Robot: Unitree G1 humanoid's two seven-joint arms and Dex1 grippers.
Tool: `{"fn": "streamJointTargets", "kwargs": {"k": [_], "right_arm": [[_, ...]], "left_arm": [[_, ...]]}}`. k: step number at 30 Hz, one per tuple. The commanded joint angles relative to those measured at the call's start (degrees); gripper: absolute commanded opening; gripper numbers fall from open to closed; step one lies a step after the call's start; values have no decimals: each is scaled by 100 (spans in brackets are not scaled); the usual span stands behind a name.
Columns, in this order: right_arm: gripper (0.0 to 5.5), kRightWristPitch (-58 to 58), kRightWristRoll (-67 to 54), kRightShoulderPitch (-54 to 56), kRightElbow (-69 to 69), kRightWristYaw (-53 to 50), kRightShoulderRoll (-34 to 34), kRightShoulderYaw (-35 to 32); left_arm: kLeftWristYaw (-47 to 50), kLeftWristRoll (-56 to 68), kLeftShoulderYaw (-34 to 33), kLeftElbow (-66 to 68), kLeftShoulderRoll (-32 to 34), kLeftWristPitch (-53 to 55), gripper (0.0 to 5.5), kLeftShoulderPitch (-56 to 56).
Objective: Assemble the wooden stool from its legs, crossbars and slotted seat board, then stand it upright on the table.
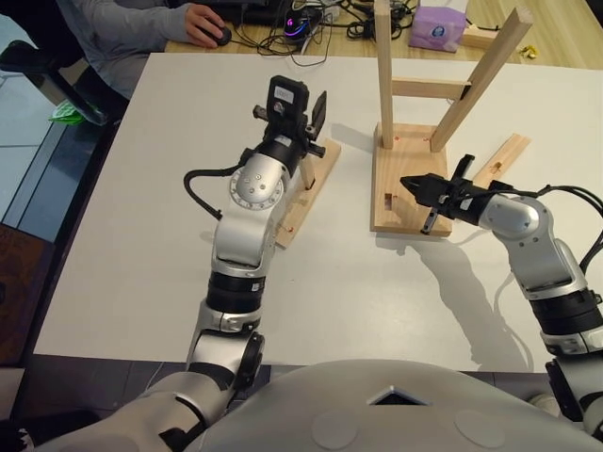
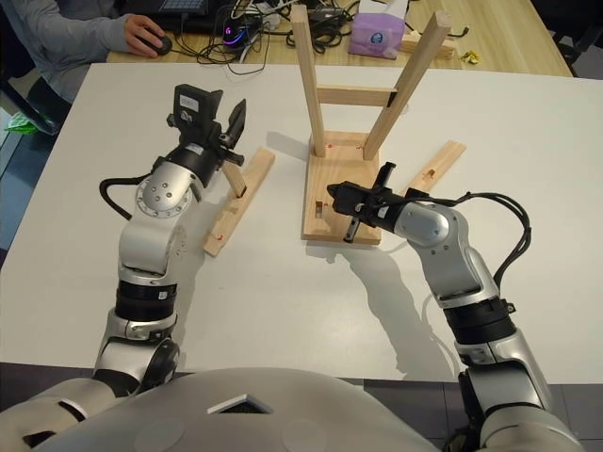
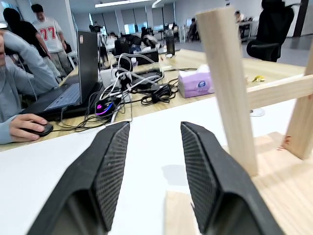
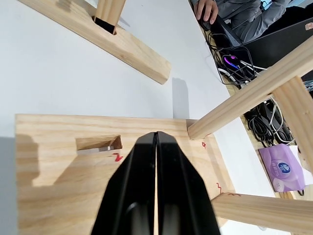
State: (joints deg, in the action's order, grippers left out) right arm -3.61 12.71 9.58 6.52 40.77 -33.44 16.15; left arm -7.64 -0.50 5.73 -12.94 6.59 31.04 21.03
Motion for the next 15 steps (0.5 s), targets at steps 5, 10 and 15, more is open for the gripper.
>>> {"fn": "streamJointTargets", "kwargs": {"k": [5,10,15], "right_arm": [[0,-36,59,8,58,-92,65,-18],[0,-64,61,-54,135,-103,26,-40],[0,-8,49,-31,59,-62,-11,-23]], "left_arm": [[-33,477,-727,-1009,180,978,191,1908],[-51,260,-112,752,12,433,191,200],[-131,-266,691,2960,65,-772,191,-1367]]}}
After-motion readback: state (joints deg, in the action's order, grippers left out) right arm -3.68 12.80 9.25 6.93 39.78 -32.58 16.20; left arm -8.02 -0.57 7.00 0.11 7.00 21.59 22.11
